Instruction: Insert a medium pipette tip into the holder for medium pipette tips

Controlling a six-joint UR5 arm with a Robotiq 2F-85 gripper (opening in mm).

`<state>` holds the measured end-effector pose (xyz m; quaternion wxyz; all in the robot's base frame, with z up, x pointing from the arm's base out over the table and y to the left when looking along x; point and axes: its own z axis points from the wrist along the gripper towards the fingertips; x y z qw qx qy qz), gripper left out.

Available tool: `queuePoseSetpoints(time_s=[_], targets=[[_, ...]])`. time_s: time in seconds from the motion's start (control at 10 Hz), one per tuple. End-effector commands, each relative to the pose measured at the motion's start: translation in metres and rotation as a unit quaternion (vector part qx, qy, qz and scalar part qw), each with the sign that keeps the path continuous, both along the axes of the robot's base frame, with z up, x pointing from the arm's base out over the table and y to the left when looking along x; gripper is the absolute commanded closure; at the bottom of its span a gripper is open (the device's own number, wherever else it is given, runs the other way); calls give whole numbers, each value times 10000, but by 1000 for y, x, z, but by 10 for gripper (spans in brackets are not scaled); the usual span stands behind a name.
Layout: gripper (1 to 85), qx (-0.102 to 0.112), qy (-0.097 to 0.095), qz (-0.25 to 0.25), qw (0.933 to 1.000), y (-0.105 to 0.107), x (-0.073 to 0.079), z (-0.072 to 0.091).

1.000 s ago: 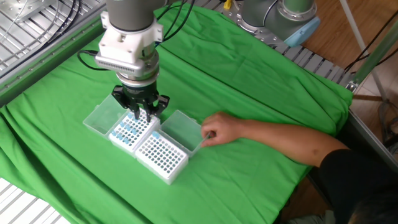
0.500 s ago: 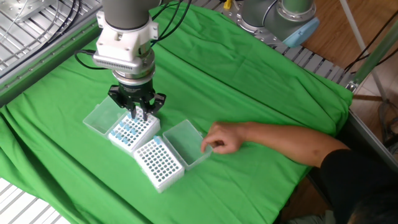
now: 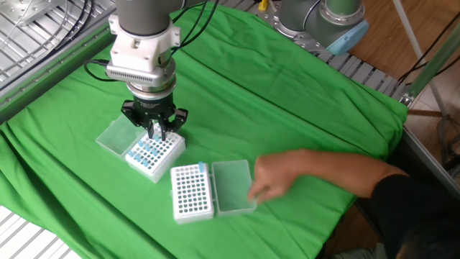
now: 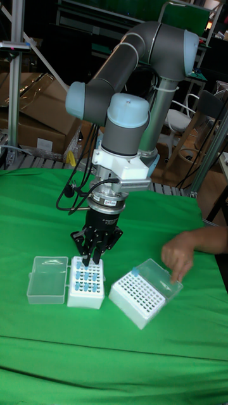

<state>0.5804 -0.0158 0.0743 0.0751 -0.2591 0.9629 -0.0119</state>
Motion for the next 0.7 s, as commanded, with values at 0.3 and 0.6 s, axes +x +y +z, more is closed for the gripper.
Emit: queuePoseSetpoints(time_s=[0.3,0.6], targets=[[567,137,-110,11,9998,3,6,-5],[577,182,-164,16,9997,5,8,-8]])
